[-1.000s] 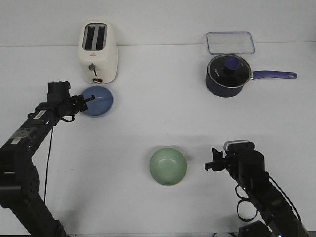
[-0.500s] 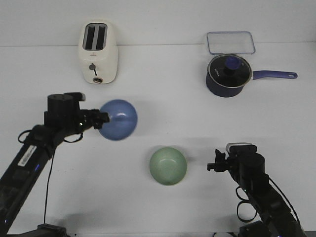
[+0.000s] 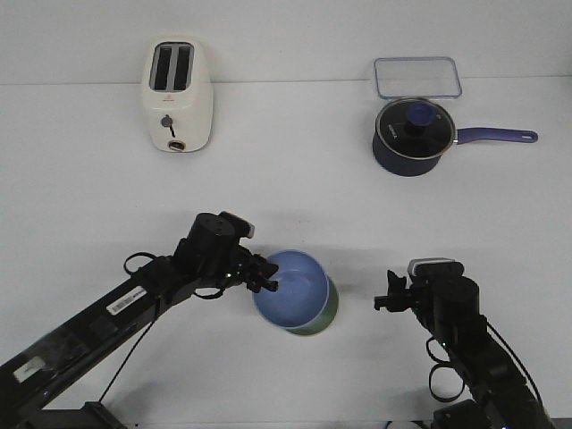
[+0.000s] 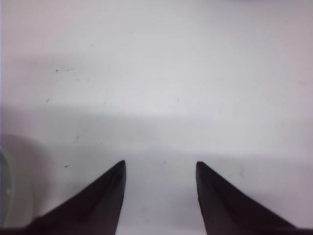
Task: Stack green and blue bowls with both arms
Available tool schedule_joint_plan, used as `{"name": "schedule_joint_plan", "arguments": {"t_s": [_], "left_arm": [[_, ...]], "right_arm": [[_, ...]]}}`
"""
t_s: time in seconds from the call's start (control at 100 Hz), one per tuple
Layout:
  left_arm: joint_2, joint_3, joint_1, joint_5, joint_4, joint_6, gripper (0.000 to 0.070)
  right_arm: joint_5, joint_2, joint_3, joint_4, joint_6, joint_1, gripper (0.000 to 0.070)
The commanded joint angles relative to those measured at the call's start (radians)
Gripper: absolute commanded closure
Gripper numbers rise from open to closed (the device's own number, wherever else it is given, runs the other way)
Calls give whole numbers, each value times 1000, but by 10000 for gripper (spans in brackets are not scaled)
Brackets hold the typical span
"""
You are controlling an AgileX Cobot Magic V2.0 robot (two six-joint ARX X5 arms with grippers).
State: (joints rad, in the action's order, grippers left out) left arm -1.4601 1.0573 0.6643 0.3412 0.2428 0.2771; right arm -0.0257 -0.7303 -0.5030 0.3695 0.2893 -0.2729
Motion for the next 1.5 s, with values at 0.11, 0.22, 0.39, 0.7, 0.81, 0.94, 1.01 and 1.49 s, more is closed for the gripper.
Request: {"name": "schedule_joint_plan", "arguments": {"t_s": [0.11, 0.22, 0.39, 0.7, 0.81, 0.94, 1.01, 1.49], "left_arm": [[-57, 10, 37, 0, -35, 3, 538], [-55, 13, 37, 0, -32, 4, 314], [24, 15, -20, -4, -19, -8, 319], [354, 6, -291, -258, 99, -193, 688], [507, -96, -397, -316, 34, -222, 688], [753, -359, -500, -378, -239, -233, 688], [864, -497, -544, -378, -395, -232, 688], [985, -612, -579, -378, -427, -129, 685]], "right_arm": [[-1, -3, -3, -10, 10, -2, 424], [0, -3, -3, -10, 9, -2, 424], [0, -1, -3, -26, 8, -2, 424], [43, 144, 6, -52, -18, 0, 700], [54, 285, 61, -122, -56, 0, 700], [80, 460, 154, -210, -89, -1, 700], [123, 510, 189, -220, -89, -1, 700], [184, 526, 197, -209, -89, -1, 700]]}}
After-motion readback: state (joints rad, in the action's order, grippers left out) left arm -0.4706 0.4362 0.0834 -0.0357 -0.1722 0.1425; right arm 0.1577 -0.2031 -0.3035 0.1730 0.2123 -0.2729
